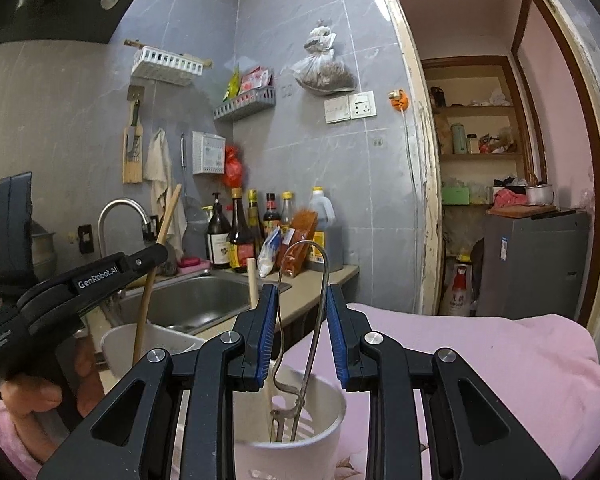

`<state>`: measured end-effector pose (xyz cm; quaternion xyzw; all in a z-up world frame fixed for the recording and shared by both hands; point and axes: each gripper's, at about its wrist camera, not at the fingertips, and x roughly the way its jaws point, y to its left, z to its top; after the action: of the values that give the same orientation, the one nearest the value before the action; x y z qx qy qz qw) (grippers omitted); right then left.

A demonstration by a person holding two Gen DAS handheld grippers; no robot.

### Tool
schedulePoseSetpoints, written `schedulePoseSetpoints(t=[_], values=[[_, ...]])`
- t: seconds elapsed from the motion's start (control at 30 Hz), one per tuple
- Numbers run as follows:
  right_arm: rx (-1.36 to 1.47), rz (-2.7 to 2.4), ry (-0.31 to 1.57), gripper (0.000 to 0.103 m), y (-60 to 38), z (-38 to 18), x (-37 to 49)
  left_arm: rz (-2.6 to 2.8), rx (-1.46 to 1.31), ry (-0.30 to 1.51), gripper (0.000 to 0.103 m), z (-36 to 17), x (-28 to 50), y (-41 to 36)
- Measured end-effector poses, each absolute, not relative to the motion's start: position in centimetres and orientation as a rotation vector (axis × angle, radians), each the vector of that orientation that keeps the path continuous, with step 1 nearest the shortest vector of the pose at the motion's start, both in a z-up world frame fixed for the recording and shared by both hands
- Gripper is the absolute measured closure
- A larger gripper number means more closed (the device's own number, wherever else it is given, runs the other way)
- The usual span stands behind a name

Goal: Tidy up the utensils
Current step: 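Lift the chopstick and tongs and carry both toward the white basket, then lower the silver tongs into the basket and open the right tool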

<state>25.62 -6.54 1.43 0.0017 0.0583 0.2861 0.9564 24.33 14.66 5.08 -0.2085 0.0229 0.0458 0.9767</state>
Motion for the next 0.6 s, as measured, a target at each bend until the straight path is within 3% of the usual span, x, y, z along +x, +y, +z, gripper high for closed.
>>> schedulePoseSetpoints(t=[0.4, 0.6], values=[[-0.007, 0.592, 0.131, 0.08, -6.08, 0.92, 25.59, 0.087, -0.413, 0.089, 0.098, 4.87, 24.87, 14.99], [-0.005, 0.593, 0.131, 0.08, -6.12, 0.85, 25.63, 0.13, -0.405, 0.012, 0.098, 5.09, 24.48, 15.35]])
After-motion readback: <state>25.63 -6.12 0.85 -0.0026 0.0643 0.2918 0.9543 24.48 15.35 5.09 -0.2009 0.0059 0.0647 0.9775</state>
